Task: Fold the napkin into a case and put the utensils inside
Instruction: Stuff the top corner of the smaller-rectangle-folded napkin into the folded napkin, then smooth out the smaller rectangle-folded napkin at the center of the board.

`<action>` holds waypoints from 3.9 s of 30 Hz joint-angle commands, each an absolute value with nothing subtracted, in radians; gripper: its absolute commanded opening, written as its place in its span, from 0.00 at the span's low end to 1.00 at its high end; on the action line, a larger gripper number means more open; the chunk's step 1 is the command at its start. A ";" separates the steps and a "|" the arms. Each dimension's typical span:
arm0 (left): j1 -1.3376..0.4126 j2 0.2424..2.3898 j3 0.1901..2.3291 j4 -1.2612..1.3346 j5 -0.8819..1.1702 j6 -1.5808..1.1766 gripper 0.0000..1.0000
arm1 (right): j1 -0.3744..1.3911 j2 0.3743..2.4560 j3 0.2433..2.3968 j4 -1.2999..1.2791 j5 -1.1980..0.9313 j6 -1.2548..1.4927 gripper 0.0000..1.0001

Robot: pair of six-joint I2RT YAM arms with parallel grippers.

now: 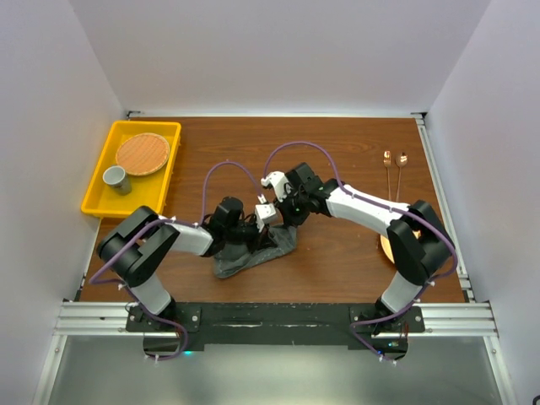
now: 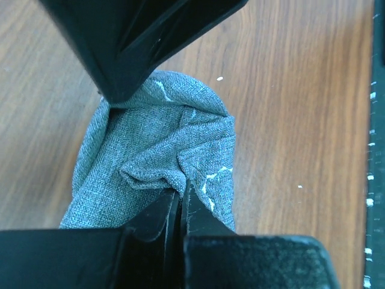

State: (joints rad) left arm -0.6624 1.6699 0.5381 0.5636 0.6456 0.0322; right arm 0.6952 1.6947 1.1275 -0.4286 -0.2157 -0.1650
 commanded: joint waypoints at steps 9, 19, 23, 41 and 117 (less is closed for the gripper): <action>-0.568 1.781 0.618 0.578 0.899 -0.221 0.00 | 0.698 1.664 1.112 -0.342 -0.259 -0.124 0.00; -0.563 1.836 0.754 0.480 0.989 -0.255 0.00 | 0.698 1.652 1.101 -0.328 -0.308 -0.169 0.00; -0.557 1.893 0.808 0.416 1.006 -0.282 0.00 | 0.699 1.632 1.091 -0.318 -0.319 -0.193 0.00; -0.466 2.039 0.841 0.411 1.031 -0.445 0.00 | 0.698 1.580 1.057 -0.304 -0.316 -0.201 0.00; -0.213 1.402 0.944 -0.661 0.887 0.541 0.55 | 0.661 1.888 1.147 -0.368 -0.176 -0.261 0.00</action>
